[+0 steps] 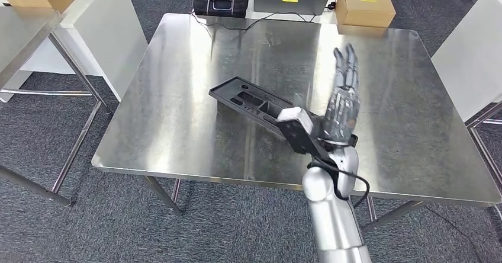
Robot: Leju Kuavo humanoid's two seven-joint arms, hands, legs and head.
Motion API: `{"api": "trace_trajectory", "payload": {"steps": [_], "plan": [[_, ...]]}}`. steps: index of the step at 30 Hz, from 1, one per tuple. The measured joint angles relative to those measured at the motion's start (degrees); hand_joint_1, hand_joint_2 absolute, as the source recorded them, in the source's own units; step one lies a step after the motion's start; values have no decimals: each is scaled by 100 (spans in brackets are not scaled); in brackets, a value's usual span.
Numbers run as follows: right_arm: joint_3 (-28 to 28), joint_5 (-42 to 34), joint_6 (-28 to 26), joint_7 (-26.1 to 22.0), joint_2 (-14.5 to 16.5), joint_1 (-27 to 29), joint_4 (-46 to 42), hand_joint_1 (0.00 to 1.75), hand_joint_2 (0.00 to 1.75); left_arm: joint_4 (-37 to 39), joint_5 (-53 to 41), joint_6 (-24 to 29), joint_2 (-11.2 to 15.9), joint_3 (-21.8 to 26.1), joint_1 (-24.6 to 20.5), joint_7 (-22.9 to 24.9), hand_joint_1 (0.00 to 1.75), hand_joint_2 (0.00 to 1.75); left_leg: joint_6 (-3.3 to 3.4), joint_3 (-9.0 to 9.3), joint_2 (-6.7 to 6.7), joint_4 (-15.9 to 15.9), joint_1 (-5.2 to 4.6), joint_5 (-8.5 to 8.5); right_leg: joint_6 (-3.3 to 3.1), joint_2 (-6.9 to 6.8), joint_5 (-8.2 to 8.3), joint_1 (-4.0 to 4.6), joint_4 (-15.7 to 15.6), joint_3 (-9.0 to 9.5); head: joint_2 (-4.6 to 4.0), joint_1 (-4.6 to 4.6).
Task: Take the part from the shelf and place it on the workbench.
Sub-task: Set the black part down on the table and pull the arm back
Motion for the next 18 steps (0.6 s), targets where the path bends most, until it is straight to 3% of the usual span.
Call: {"api": "trace_trajectory", "payload": {"steps": [5, 9, 11, 13, 15, 16, 18], "plan": [[68, -2290, 152, -1011, 3, 1109, -1153, 0, 0, 2, 172, 358, -25, 179, -1, 301, 0, 0, 66, 18, 2, 9, -35, -48, 35, 1, -13, -48, -8, 16, 0, -2], [66, -2870, 384, -1321, 9, 1582, -1572, 0, 0, 2, 248, 471, -60, 296, -8, 378, 0, 0, 158, 81, 10, -56, -63, -32, 93, 1, -46, -78, 11, 40, 0, -1], [64, -2909, 403, -1346, 7, 1678, -1696, 0, 0, 2, 262, 487, -86, 335, -15, 384, 0, 0, 229, 166, 26, -142, -39, 4, 67, 4, -240, -76, 340, -78, 0, 9], [59, -2959, 439, -1362, -9, 1750, -1761, 0, 0, 2, 279, 514, -104, 361, -21, 390, 0, 0, 262, 200, 38, -164, -34, 21, 2, 8, -601, -79, 1087, -416, 0, 19], [50, -3112, 577, -1382, -27, 1823, -1784, 0, 0, 2, 345, 584, -129, 398, -31, 407, 0, 0, 262, 198, 40, -158, -40, 29, 16, 8, -803, -84, 1632, -658, 0, 22], [47, -3224, 688, -1398, -33, 1856, -1786, 0, 0, 2, 397, 639, -149, 431, -35, 416, 0, 0, 255, 197, 39, -156, -38, 30, 55, 8, -770, -92, 1607, -626, 0, 23], [40, -3457, 947, -1441, -36, 1914, -1780, 0, 0, 2, 513, 766, -206, 511, -45, 421, 0, 0, 217, 196, 32, -143, -26, 28, 162, 4, -510, -132, 912, -215, 0, 27]]}}
